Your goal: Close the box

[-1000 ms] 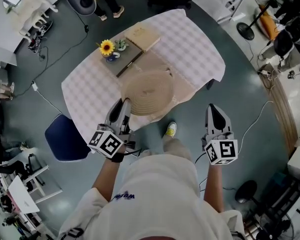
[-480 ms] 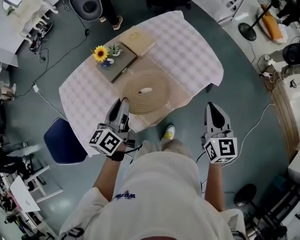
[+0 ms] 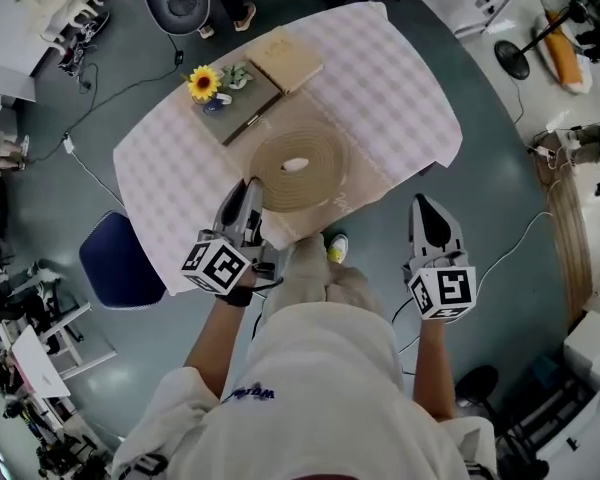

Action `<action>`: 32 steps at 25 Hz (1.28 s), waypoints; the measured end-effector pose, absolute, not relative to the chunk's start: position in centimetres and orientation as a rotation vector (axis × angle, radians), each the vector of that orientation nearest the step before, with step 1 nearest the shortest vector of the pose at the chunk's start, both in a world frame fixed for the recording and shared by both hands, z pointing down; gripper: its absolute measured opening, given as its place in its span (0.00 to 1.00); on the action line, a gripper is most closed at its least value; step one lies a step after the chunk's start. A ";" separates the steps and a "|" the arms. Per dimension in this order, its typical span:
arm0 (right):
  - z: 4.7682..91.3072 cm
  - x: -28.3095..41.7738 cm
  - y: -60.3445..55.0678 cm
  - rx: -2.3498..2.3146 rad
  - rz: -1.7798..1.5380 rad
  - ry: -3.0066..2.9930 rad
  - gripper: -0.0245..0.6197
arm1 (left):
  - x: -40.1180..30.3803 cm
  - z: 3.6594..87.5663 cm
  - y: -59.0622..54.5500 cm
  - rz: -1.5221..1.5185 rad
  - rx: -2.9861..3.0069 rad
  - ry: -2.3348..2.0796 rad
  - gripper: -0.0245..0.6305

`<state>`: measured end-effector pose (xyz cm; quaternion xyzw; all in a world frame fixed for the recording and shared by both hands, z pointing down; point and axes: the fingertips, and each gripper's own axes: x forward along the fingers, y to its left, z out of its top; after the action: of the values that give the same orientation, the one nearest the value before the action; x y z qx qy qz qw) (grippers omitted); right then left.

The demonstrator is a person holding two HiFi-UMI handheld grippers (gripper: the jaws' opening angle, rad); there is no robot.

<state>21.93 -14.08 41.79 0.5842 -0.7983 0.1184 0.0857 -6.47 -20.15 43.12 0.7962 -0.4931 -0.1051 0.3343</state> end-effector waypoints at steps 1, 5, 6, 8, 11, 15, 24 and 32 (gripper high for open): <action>42.0 21.5 -14.3 1.720 0.350 -2.383 0.04 | -6.5 43.6 -20.5 -0.276 2.068 -1.290 0.15; 42.8 20.3 -15.2 1.656 0.356 -2.391 0.04 | -6.4 45.3 -21.5 -0.264 2.038 -1.293 0.15; 43.1 20.1 -15.4 1.643 0.364 -2.393 0.04 | -6.4 45.8 -21.7 -0.259 2.031 -1.292 0.15; 43.7 19.7 -15.8 1.620 0.375 -2.398 0.04 | -6.4 46.5 -22.0 -0.247 2.019 -1.294 0.15; 44.2 19.2 -16.5 1.592 0.388 -2.408 0.04 | -6.5 47.4 -22.3 -0.231 2.003 -1.302 0.15; 44.9 18.8 -17.5 1.560 0.382 -2.411 0.04 | -6.7 48.5 -22.8 -0.213 1.987 -1.309 0.15; 47.2 20.1 -19.9 1.563 0.379 -2.378 0.04 | -6.5 50.5 -24.5 -0.207 1.965 -1.317 0.15; 49.3 18.7 -20.8 1.511 0.414 -2.390 0.04 | -5.8 53.7 -25.9 -0.197 1.910 -1.309 0.15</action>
<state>18.74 -20.77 49.29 0.5235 -0.8279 0.1435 0.1415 -5.81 -25.94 53.71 0.7540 -0.5170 -0.0780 0.3975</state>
